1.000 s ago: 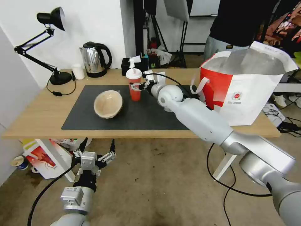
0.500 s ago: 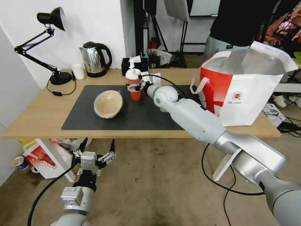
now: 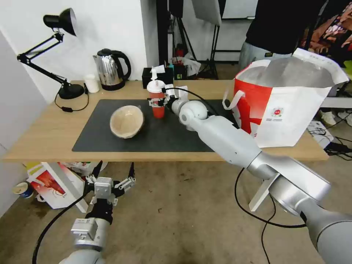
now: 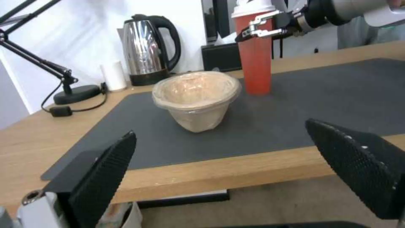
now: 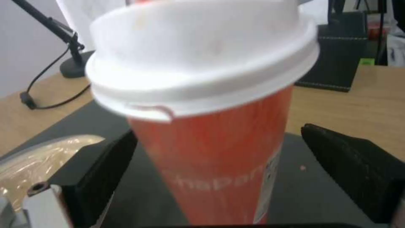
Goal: Pick up the trash from the table and place it into the takeout bag.
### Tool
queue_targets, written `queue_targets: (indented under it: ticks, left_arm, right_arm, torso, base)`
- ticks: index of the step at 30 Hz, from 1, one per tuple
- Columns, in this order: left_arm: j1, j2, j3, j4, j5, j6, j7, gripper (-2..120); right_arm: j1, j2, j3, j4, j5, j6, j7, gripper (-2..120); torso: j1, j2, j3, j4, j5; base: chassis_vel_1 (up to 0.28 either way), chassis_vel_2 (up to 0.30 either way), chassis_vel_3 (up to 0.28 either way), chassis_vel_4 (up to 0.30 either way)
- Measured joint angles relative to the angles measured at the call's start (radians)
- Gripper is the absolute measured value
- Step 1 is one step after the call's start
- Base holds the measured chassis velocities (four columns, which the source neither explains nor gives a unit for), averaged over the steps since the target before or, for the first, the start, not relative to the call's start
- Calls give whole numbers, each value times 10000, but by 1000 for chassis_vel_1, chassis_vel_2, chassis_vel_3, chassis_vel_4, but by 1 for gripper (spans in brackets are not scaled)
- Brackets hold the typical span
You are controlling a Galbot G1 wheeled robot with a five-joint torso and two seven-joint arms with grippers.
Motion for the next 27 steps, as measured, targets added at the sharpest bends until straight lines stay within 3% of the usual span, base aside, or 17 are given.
queue_targets:
  ticks: [7, 22, 27]
  left_arm:
    - [0, 0, 0, 0, 0, 0, 0, 100]
    - [0, 0, 0, 0, 0, 0, 0, 100]
    - [0, 0, 0, 0, 0, 0, 0, 100]
  right_arm:
    - [98, 65, 60, -286, -19, 187, -257, 89]
    - [-43, 88, 150, -249, -43, 335, -454, 45]
    - [-81, 35, 151, -152, -23, 335, -434, 37]
  torso:
    - [0, 0, 0, 0, 0]
    - [0, 1, -2, 0, 0]
    - [0, 1, -2, 0, 0]
  base:
    - [0, 0, 0, 0]
    - [0, 0, 0, 0]
    - [0, 0, 0, 0]
